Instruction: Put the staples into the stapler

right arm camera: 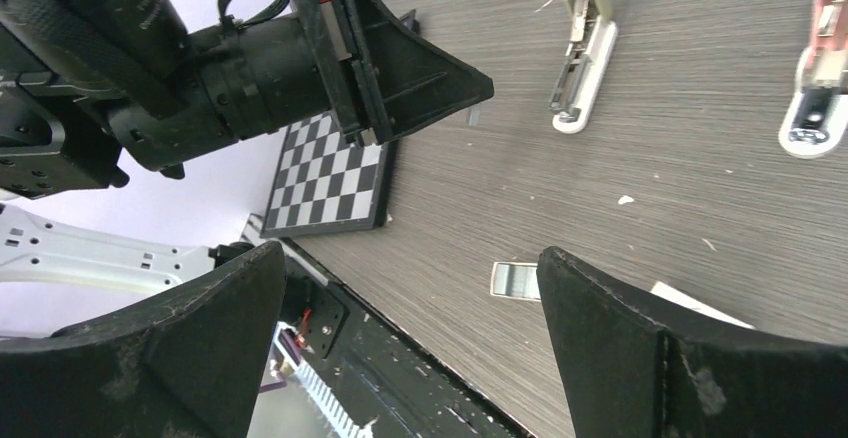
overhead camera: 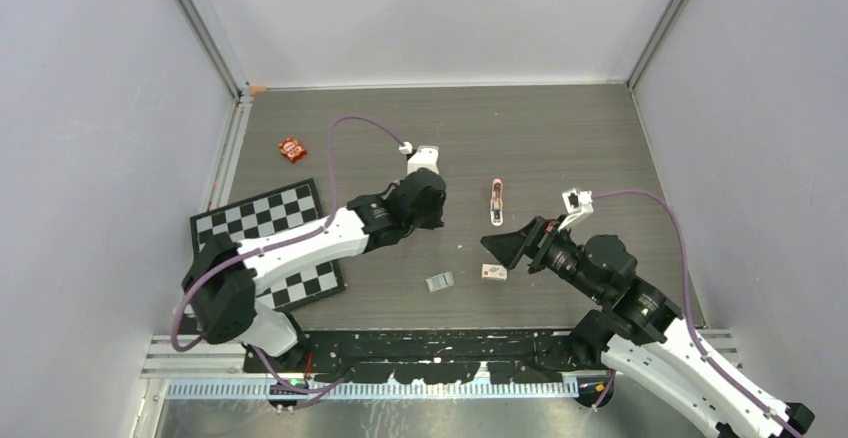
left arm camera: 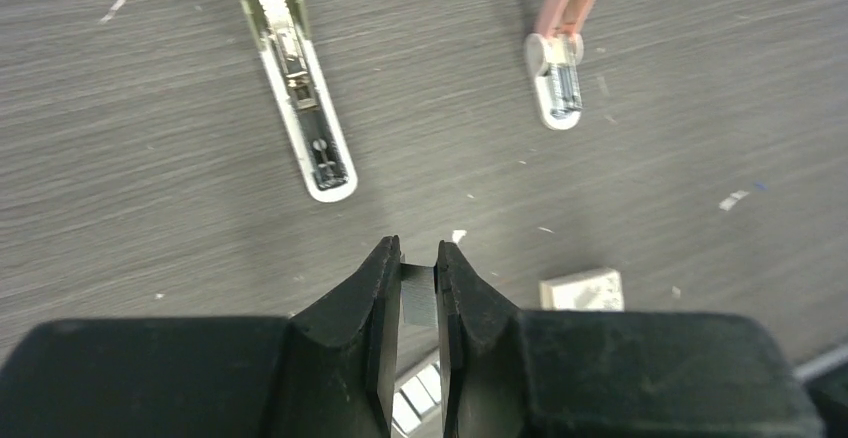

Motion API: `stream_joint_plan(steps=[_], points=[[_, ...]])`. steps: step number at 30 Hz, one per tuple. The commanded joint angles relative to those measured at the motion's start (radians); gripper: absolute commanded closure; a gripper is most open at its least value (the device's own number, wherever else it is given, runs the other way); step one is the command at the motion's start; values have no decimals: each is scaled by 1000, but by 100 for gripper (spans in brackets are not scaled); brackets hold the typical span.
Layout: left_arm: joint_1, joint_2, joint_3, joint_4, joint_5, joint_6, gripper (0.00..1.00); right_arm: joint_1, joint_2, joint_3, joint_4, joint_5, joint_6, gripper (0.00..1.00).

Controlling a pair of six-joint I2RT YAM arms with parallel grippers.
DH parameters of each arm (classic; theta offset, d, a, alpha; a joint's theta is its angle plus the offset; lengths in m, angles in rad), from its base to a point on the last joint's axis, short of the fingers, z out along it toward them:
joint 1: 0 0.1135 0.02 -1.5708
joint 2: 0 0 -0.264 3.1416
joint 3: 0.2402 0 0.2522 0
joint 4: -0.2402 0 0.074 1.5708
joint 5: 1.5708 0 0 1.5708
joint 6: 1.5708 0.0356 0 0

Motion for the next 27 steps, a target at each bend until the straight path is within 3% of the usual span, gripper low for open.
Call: stream_joint_plan(steps=[1,13,27], points=[[-14,75,96,-86,-217,19,90,1,-55,50,-122,78,-39,0],[-14,254,142,29,-382,20,90,1,-144,64,-225,72,-76,0],[-14,378,173,104,-412,6,91,1,-202,90,-329,117,-112,0]])
